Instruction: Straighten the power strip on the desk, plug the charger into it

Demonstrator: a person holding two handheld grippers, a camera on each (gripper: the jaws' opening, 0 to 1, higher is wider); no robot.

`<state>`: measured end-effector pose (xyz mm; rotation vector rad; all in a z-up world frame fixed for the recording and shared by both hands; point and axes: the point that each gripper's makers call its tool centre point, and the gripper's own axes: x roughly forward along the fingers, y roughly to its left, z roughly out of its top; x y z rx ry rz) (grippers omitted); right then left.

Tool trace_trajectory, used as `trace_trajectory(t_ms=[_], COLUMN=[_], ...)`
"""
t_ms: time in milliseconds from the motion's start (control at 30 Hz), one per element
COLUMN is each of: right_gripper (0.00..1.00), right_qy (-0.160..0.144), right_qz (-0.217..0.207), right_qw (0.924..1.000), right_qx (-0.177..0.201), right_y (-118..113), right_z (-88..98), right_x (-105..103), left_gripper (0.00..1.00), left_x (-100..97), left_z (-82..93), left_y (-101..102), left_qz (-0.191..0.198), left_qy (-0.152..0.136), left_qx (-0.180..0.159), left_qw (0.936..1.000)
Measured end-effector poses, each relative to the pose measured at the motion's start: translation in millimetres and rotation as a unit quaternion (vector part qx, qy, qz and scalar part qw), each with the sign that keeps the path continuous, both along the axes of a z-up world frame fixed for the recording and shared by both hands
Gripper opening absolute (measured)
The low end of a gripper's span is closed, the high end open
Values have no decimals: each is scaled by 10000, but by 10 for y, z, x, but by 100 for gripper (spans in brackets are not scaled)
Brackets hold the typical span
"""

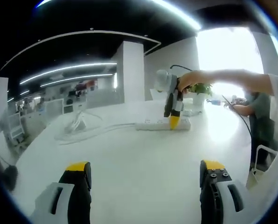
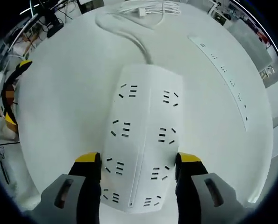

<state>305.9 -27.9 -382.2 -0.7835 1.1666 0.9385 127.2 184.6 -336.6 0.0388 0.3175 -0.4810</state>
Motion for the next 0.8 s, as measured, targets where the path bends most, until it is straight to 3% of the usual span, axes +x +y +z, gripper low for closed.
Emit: trace_trajectory(t_ms=[800], right_gripper=[63], right_qy=[42], right_qz=[720], right_qw=[9972], right_qx=[-213], right_y=[7], right_z=[-11], right_x=[-14], left_gripper=[99], left_x=[14], left_z=[-24], left_y=[38], left_qz=[45], left_qy=[23], left_qx=[42], left_qw=[10000])
